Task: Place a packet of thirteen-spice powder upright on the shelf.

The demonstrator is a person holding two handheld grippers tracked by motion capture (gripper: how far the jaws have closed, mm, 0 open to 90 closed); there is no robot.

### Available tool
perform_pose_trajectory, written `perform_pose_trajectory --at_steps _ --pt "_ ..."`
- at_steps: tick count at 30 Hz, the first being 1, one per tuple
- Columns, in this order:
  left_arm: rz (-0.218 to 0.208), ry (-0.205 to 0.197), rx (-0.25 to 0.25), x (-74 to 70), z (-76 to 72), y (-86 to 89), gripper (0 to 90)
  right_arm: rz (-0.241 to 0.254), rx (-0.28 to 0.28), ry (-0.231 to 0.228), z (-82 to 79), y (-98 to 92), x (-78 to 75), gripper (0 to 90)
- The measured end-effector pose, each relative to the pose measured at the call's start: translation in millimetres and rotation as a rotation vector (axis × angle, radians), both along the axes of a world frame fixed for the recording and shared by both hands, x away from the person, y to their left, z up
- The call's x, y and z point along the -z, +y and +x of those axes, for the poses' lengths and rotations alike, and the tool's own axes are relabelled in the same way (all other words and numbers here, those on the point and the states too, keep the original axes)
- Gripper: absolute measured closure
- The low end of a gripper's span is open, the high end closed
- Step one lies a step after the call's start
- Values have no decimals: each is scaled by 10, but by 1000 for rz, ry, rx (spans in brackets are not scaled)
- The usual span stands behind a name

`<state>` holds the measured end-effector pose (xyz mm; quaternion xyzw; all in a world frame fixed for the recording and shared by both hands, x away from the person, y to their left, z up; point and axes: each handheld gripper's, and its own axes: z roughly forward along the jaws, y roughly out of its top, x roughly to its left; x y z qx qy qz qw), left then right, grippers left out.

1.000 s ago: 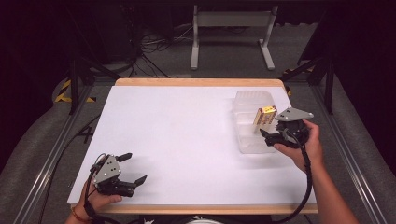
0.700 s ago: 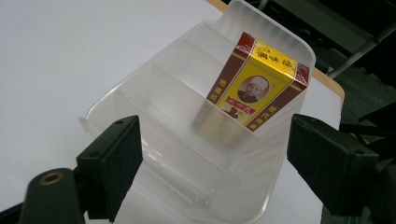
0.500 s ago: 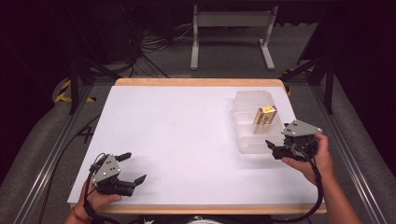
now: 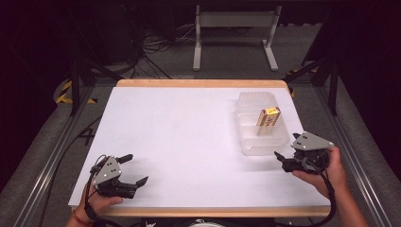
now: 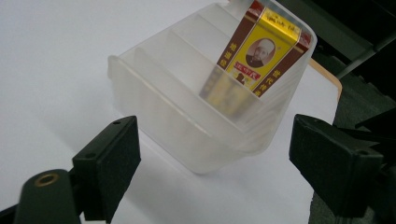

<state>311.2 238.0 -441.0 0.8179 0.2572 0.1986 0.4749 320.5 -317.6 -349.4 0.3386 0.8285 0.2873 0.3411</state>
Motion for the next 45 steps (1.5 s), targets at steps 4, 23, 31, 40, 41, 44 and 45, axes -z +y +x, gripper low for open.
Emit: perform_pose_trajectory --at_steps 4,23,31,40,41,44,45 --pt "-6 -6 -4 -11 -1 9 77 -26 7 1 -73 -41 100 166" --pt "9 5 1 9 14 -12 75 -58 40 27 -195 -272 461 136" --pt "11 10 3 13 23 -14 75 -22 58 34 -258 -370 636 125" --pt "11 8 4 13 29 -15 75 62 94 36 -370 -518 768 116" --pt "10 8 4 13 28 -15 75 66 99 34 -383 -537 782 114" --pt "10 7 5 11 23 -14 75 95 111 40 -425 -589 806 114" --pt "10 6 7 11 20 -12 75 91 113 32 -439 -600 816 112"
